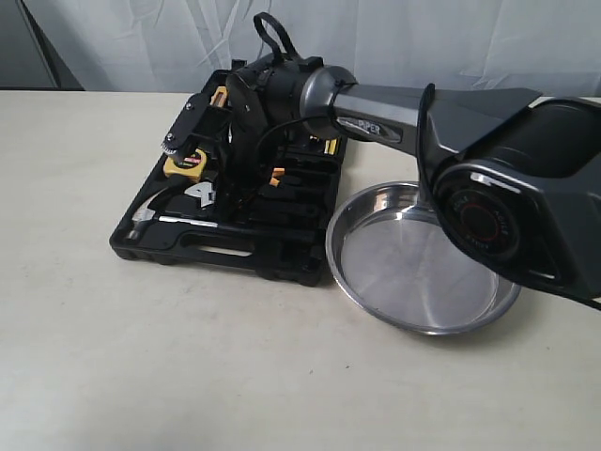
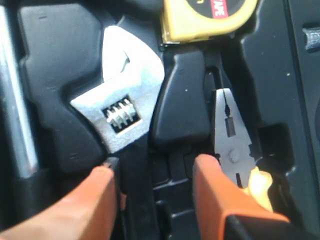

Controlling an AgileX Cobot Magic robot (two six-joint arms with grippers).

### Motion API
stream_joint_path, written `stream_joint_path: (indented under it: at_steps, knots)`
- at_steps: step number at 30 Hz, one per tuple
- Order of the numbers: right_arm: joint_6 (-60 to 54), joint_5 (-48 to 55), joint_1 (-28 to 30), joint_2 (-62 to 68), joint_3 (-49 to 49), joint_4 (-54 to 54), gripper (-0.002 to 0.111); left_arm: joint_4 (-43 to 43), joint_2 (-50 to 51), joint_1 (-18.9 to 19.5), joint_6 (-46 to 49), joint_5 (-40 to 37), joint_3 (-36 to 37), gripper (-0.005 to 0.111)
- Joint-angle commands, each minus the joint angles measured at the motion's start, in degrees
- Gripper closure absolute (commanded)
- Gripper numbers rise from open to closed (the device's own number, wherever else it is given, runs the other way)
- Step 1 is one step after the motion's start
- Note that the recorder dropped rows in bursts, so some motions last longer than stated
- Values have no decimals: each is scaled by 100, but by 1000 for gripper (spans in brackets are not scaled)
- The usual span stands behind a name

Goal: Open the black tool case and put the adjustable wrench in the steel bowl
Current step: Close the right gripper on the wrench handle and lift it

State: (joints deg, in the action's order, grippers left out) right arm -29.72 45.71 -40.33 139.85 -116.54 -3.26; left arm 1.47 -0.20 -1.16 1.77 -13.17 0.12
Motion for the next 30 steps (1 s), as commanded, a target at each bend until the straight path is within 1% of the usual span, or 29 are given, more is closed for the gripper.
stream_joint_path:
  at_steps: [1, 8, 13, 30]
  knots:
    - [-44, 131, 32, 19, -20, -272, 63, 21, 20, -6, -5, -12, -12, 106]
    - [-44, 187, 32, 185, -20, -260, 63, 21, 20, -6, -5, -12, -12, 106]
    - [-297, 507, 32, 185, -20, -260, 63, 21, 20, -6, -5, -12, -12, 106]
    - [-481, 216, 23, 185, -20, -225, 63, 21, 20, -6, -5, -12, -12, 106]
